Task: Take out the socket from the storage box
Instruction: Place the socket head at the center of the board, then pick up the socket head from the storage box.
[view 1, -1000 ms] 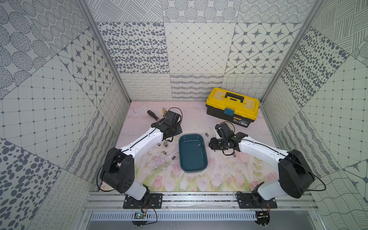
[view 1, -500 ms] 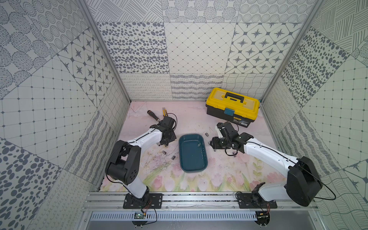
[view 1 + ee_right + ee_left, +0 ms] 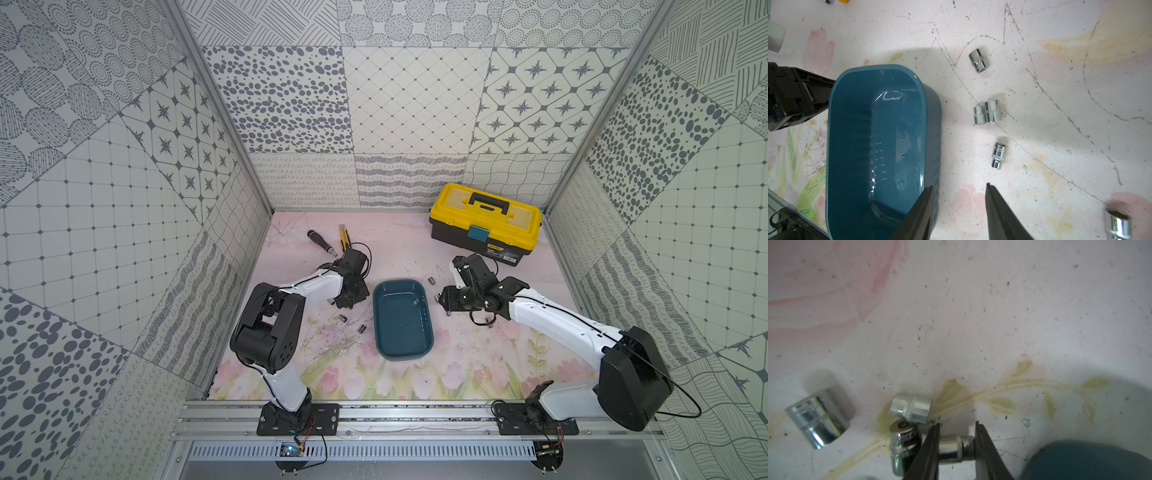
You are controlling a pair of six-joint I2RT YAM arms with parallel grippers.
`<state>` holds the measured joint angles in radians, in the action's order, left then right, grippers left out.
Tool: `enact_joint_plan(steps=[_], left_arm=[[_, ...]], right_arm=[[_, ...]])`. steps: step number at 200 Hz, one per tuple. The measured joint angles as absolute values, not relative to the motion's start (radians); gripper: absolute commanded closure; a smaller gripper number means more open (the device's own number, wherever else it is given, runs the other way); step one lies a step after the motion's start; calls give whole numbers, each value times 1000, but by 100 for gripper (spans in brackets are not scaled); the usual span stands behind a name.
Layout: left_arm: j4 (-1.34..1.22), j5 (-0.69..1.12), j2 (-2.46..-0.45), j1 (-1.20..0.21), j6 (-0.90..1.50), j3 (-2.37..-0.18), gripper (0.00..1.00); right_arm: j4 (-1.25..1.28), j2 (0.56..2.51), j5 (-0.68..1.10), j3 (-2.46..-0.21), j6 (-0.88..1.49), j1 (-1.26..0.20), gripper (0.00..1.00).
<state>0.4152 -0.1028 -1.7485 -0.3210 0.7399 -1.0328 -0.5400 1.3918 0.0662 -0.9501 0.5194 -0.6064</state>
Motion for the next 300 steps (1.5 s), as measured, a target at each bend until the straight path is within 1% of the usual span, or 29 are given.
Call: enact_joint_plan(steps=[14, 59, 78, 124, 189, 245, 300], left_arm=[[409, -100, -1750, -321, 740, -1031, 70], [389, -90, -1752, -321, 740, -1028, 54], [385, -90, -1744, -321, 745, -1024, 50], [388, -91, -1684, -321, 747, -1021, 49], [445, -101, -1566, -336, 719, -1078, 47], [464, -54, -1492, -439, 604, -1127, 47], [436, 64, -1517, -561, 474, -1111, 47]], right_arm=[[-540, 1392, 66, -950, 520, -606, 54], [-540, 1392, 62, -949, 520, -606, 54], [-540, 1392, 59, -949, 520, -606, 54], [-540, 1392, 59, -946, 520, -606, 54], [-539, 1392, 59, -946, 520, -606, 54], [-537, 1392, 59, -942, 520, -606, 54], [-533, 1392, 59, -937, 520, -606, 54]])
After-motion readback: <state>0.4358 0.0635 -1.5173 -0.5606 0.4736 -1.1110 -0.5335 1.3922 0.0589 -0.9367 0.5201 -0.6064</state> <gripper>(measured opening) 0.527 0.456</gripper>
